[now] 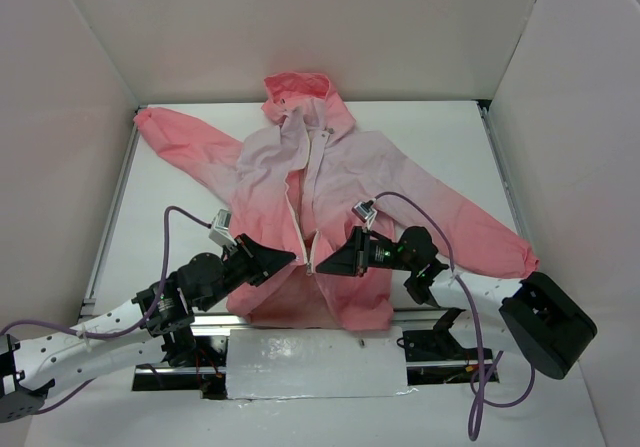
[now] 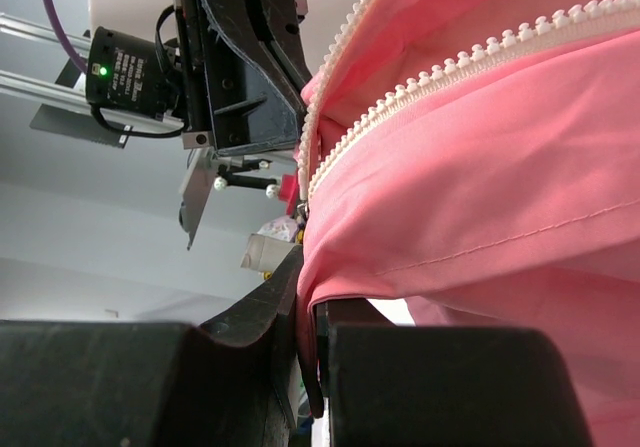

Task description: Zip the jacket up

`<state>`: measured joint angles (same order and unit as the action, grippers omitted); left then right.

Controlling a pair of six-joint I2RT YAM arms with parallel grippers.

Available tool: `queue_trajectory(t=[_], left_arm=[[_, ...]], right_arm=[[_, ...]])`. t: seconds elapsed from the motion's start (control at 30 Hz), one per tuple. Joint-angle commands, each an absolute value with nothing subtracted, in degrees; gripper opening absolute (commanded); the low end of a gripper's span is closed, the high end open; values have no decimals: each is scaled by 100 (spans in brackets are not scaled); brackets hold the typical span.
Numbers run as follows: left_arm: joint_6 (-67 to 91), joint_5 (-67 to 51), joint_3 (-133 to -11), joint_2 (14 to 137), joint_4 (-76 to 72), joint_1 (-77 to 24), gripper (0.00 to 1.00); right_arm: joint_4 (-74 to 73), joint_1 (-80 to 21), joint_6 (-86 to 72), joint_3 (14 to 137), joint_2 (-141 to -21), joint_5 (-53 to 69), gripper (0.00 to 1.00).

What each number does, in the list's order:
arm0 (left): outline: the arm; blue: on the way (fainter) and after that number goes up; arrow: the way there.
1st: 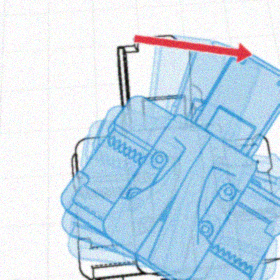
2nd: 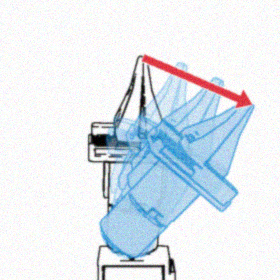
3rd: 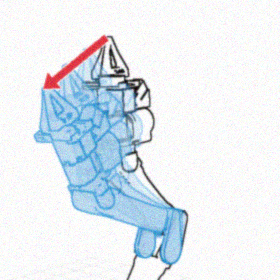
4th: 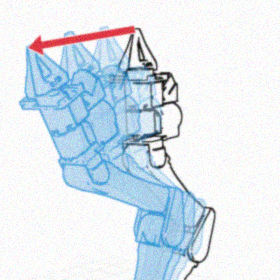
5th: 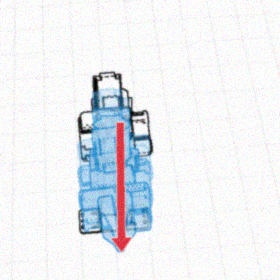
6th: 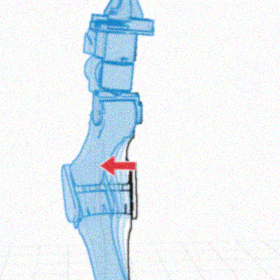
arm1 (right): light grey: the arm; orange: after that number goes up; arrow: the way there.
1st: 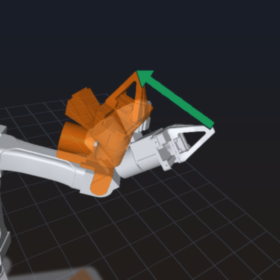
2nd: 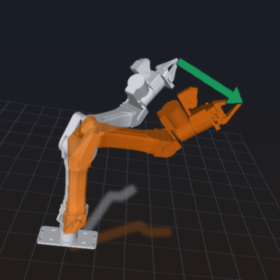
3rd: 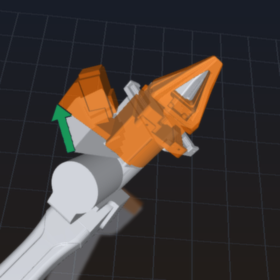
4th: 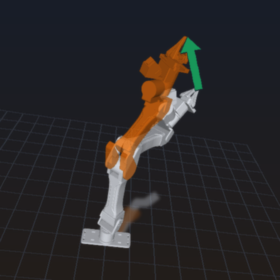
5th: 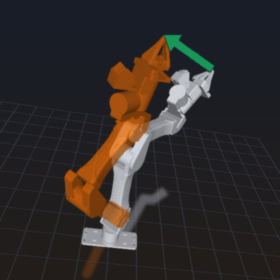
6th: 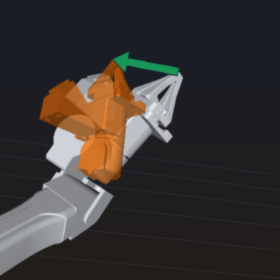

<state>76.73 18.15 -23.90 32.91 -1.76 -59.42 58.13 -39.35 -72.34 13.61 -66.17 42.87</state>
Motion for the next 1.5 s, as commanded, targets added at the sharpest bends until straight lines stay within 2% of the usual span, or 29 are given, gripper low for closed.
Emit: queue_trajectory(t=[0.0,0.67,1.47], left_arm=[[7690,1731,-2575,3243,-475,-5933,0],[7646,2215,-2848,3252,-316,-5933,0],[7840,1837,-2566,3287,-589,-5941,0]], right_arm=[[6354,-3823,-7225,1608,-6618,4324,0],[6521,-3867,-7277,1538,-6723,4693,0],[6856,-3858,-7488,1793,-6908,4711,0]])
